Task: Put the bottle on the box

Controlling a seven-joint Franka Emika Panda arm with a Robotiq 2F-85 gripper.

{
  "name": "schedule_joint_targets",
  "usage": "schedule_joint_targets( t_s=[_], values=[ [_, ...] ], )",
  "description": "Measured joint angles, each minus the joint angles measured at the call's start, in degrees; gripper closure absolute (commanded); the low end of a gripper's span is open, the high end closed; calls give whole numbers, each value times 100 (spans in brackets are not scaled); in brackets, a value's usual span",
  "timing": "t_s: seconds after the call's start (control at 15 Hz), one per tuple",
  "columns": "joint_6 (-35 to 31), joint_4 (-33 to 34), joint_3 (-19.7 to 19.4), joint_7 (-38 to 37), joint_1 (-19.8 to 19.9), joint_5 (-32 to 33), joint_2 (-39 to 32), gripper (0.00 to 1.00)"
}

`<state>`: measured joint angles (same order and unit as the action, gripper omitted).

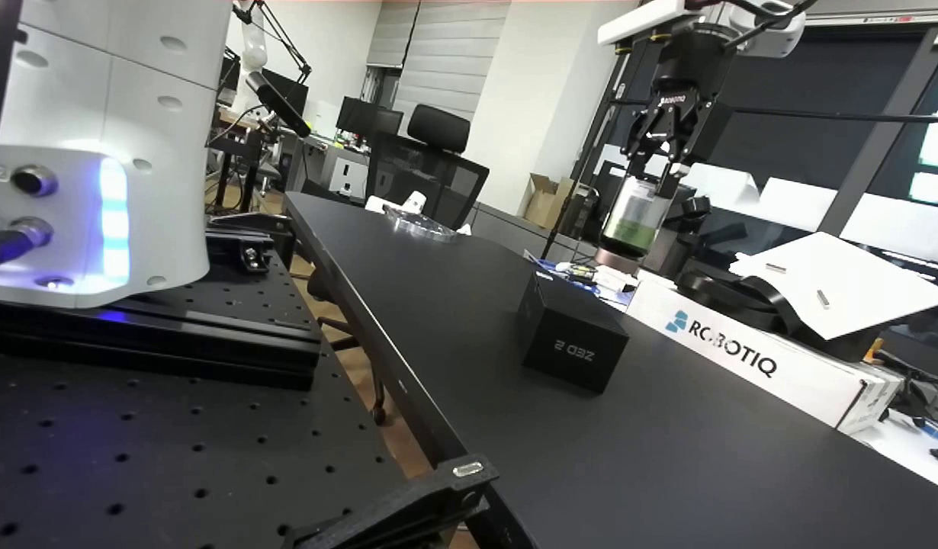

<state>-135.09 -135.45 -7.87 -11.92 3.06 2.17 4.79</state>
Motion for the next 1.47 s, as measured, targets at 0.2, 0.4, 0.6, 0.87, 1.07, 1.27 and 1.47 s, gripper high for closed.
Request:
schedule_joint_targets(
  t_s=[0.2,0.4,0.6,0.87,1.07,1.27,1.47],
  values=[
    [-160,-414,47,200,25,-41,347,56],
    [-366,-726,83,344,42,-87,453,56],
    [-567,-956,119,410,49,-87,427,56],
    [-804,-1143,159,418,53,-78,291,56],
    [-912,-1177,173,418,56,-66,185,56],
    [-916,-1178,182,445,61,-62,186,2],
    [-867,-1170,192,646,61,-132,275,0]
  ],
)
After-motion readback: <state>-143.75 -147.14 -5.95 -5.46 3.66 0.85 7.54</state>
